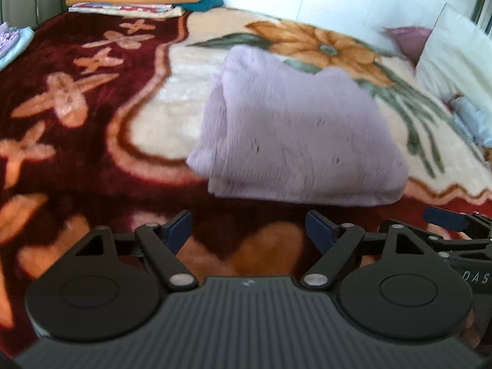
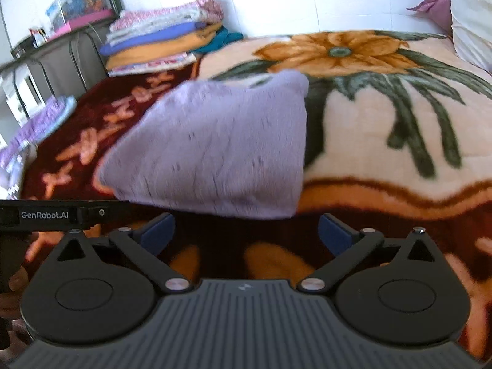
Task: Fold small clothes
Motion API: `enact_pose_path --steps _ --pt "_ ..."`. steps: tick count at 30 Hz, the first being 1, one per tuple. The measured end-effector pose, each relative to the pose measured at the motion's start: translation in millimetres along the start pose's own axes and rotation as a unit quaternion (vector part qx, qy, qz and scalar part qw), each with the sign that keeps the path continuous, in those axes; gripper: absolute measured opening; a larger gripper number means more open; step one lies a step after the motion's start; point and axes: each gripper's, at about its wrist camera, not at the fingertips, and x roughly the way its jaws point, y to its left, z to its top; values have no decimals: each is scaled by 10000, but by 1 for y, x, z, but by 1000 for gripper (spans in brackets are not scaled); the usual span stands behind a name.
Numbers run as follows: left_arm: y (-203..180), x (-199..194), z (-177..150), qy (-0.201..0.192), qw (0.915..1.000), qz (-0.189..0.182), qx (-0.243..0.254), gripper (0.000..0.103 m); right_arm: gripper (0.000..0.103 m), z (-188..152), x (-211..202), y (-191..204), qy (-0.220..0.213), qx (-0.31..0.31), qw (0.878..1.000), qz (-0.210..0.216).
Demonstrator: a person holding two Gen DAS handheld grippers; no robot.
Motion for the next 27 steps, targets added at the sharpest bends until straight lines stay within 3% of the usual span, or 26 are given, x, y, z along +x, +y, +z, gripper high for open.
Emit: enact_pose_path --steps 11,27 --pt "-22 17 -14 -192 9961 710 483 85 103 -19 27 3 117 -71 9992 -367" --pt "-23 17 -15 -222 9962 745 400 85 103 -19 29 2 145 0 9992 -382"
